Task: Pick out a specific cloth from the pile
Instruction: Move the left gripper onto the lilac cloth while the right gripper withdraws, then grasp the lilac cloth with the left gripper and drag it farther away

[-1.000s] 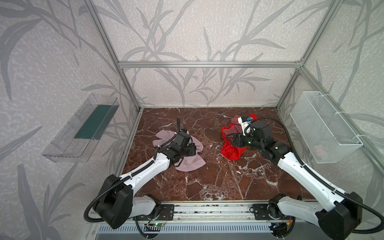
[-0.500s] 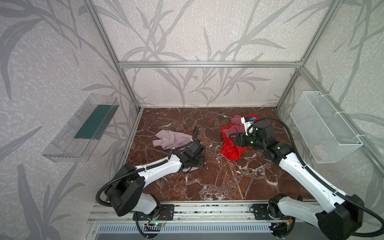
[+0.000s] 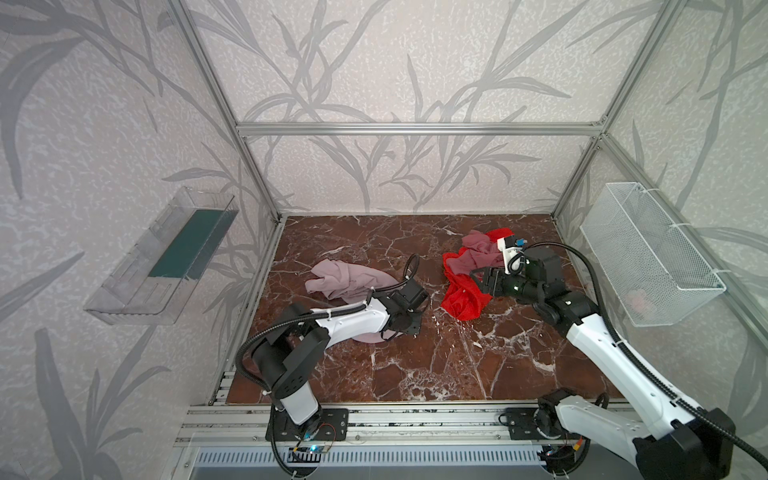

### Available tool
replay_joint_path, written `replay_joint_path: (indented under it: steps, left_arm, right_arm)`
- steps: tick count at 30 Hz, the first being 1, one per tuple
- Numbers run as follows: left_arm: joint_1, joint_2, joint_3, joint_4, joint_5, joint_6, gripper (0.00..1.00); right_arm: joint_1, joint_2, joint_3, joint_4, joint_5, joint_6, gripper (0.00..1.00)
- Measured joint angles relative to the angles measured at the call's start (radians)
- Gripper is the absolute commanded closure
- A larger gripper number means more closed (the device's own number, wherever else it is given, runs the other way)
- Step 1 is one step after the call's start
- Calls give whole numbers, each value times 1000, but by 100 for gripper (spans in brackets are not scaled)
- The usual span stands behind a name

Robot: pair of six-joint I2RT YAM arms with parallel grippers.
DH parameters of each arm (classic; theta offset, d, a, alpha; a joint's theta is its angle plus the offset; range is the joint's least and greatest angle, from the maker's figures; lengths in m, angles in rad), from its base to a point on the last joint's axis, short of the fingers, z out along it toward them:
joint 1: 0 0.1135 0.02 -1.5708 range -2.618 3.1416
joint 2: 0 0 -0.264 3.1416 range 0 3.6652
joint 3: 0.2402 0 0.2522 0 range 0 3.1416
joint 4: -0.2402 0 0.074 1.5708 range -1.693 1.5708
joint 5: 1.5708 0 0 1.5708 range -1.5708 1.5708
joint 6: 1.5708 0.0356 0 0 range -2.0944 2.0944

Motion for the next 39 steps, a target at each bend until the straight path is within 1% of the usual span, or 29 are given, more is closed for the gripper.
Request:
replay_joint_path:
  steps: [13, 15, 18, 21, 22, 31, 39]
  left_arm:
    - [-8, 74, 35, -21, -57, -1, 65]
    - [-10, 77, 38, -23, -64, -3, 70]
    - [-11, 86, 47, -26, -74, -6, 81]
    - [-11, 89, 49, -27, -86, -9, 97]
    - [-11, 89, 49, -28, -89, -12, 100]
    - [-17, 69, 78, -68, -72, -7, 100]
    - [-22, -105, 182, -110, -43, -7, 100]
  right_arm:
    - [-50, -18, -15, 0, -27, 0, 32]
    - [-56, -20, -17, 0, -28, 1, 32]
    - [-65, -26, -21, 1, -29, 1, 32]
    - [-71, -30, -24, 1, -34, 2, 32]
    - [-71, -30, -24, 2, -34, 3, 32]
    - [-82, -35, -25, 6, -38, 10, 32]
    - [-85, -52, -25, 6, -42, 25, 32]
